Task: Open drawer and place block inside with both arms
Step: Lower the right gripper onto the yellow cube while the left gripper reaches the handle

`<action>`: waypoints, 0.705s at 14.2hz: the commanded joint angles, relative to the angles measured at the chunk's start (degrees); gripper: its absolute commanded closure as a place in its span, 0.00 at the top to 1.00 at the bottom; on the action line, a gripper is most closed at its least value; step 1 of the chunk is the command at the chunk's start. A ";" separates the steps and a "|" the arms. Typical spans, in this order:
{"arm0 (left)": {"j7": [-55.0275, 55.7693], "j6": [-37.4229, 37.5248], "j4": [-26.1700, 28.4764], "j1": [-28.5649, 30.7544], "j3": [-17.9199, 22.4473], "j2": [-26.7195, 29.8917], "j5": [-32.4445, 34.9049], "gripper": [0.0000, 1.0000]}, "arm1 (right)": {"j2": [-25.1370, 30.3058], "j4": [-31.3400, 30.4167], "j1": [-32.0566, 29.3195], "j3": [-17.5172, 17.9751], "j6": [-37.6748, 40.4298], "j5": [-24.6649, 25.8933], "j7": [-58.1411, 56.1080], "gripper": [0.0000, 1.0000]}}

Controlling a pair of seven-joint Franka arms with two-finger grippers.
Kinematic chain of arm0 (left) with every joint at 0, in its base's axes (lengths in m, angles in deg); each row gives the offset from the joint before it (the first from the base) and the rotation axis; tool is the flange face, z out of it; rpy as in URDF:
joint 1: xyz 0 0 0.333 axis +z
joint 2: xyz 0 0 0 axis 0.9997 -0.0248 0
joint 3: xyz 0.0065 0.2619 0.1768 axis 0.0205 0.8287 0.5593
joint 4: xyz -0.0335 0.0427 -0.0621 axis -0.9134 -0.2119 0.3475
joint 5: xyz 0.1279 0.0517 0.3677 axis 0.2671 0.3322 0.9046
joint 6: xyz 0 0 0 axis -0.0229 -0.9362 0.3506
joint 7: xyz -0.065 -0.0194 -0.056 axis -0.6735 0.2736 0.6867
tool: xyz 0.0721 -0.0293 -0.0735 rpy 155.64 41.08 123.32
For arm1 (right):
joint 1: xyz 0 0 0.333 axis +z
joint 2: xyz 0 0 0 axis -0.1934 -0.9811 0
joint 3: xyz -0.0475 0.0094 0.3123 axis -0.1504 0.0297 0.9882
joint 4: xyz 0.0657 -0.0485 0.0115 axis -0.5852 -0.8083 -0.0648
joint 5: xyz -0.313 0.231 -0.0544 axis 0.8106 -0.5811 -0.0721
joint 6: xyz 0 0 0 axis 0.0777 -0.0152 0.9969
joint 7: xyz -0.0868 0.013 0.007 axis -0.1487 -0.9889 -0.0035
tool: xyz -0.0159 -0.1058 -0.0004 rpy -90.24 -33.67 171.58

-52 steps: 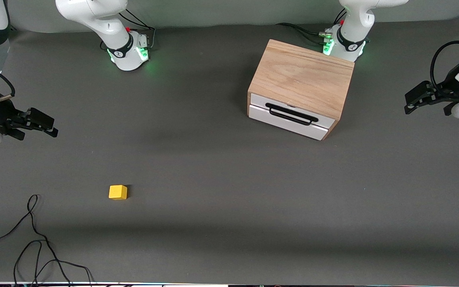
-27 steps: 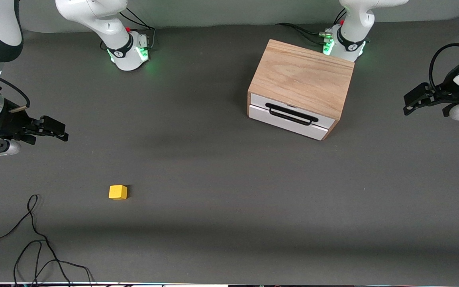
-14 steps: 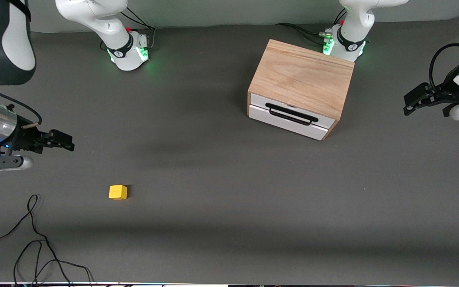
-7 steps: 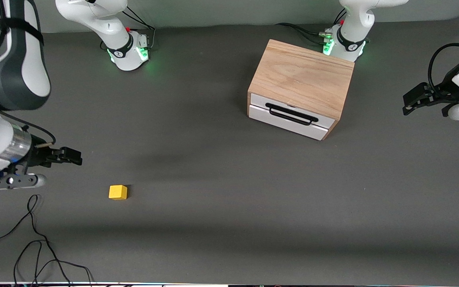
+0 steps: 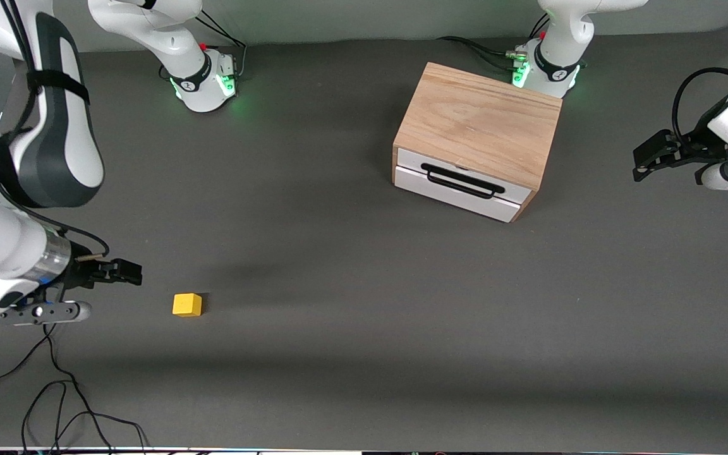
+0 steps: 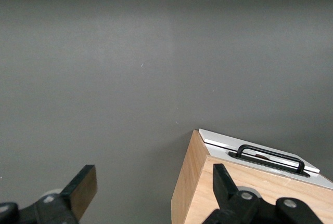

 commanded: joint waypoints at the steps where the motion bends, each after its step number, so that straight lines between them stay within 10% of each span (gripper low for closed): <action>1: -0.65 1.18 -2.01 -0.73 0.15 -0.49 1.63 0.99 | -4.07 1.54 0.19 -0.14 -2.75 0.12 0.47 1.00; 10: 9.83 0.75 -2.19 -4.50 -0.73 -3.83 -2.04 0.99 | -15.06 -0.92 -0.60 -0.22 -12.52 -2.42 1.09 1.00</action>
